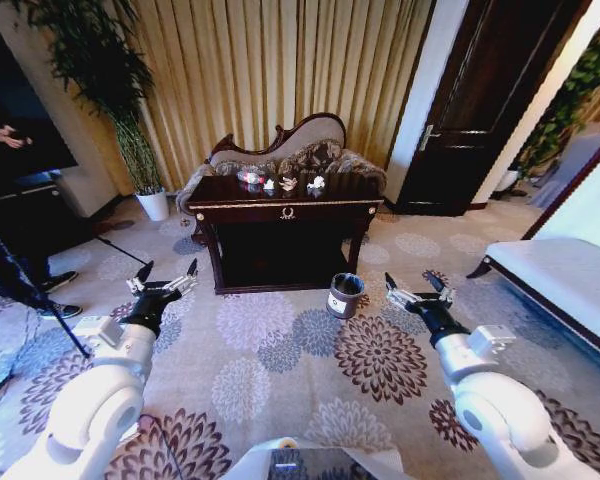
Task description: Move to the front of the table and place the trash on the table into the trash bin.
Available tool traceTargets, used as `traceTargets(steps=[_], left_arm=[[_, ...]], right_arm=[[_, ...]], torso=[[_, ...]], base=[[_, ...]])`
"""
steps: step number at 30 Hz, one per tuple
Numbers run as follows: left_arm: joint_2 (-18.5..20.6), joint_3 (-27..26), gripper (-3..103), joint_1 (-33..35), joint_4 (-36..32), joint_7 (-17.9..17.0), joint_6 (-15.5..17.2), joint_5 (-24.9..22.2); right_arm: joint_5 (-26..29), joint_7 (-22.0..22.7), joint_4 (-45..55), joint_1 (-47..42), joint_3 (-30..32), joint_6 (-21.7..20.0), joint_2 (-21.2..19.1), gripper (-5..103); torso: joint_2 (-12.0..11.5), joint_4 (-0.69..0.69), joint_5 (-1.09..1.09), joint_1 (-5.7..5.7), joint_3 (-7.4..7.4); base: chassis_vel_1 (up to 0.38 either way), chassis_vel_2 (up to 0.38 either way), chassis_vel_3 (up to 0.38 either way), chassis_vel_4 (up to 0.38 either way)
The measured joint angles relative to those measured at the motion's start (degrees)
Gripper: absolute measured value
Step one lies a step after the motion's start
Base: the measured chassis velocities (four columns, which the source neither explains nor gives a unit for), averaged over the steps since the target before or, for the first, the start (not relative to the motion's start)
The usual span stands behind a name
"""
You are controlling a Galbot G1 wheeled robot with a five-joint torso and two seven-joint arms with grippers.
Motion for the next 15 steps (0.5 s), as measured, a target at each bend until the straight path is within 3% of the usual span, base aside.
traceTargets(steps=[10,15], left_arm=[[-0.09,-0.11,100,0.13,0.00,0.13,-0.04,0.01],[-4.28,-3.80,100,4.32,1.69,4.66,-3.74,1.54]], right_arm=[[-0.04,-0.15,-0.06,-0.10,0.07,0.09,0.15,100],[-2.63,-5.08,-2.63,-3.03,2.41,3.36,4.75,100]], torso=[[0.00,0.00,0.00,0.00,0.00],[0.00,0.00,0.00,0.00,0.00]], base=[[0.000,0.000,0.000,0.000],[0.000,0.000,0.000,0.000]])
